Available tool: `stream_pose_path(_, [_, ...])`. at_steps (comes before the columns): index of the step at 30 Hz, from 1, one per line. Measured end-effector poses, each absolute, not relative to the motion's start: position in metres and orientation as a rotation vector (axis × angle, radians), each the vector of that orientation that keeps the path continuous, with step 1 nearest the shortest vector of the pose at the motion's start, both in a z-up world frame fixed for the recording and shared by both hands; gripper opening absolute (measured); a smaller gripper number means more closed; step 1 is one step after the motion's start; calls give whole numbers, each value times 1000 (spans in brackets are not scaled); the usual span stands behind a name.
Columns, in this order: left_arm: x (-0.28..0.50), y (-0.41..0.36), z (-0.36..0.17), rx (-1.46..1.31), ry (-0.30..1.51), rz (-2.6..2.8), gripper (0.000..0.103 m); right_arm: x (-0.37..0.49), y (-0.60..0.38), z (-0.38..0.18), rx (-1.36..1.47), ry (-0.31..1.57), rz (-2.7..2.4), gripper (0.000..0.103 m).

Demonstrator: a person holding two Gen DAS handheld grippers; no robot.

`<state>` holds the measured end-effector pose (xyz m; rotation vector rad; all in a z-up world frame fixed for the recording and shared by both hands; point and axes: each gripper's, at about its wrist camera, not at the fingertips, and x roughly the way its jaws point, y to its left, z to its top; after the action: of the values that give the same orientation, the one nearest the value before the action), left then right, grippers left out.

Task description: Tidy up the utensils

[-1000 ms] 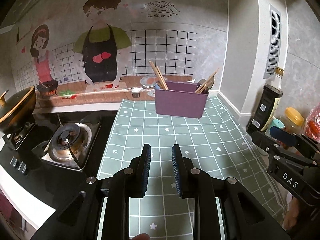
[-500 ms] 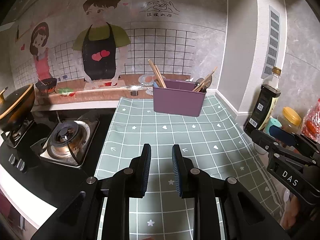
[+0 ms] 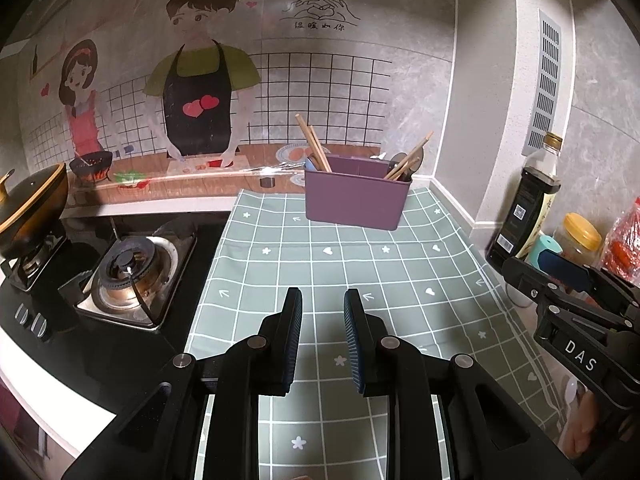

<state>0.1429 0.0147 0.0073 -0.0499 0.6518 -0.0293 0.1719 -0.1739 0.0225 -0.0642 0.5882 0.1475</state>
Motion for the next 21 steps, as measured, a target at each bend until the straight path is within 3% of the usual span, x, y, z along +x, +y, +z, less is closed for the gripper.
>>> stream_pose_path(21, [143, 13, 6, -54, 654, -26, 23, 172, -175, 21, -64, 591, 150, 47])
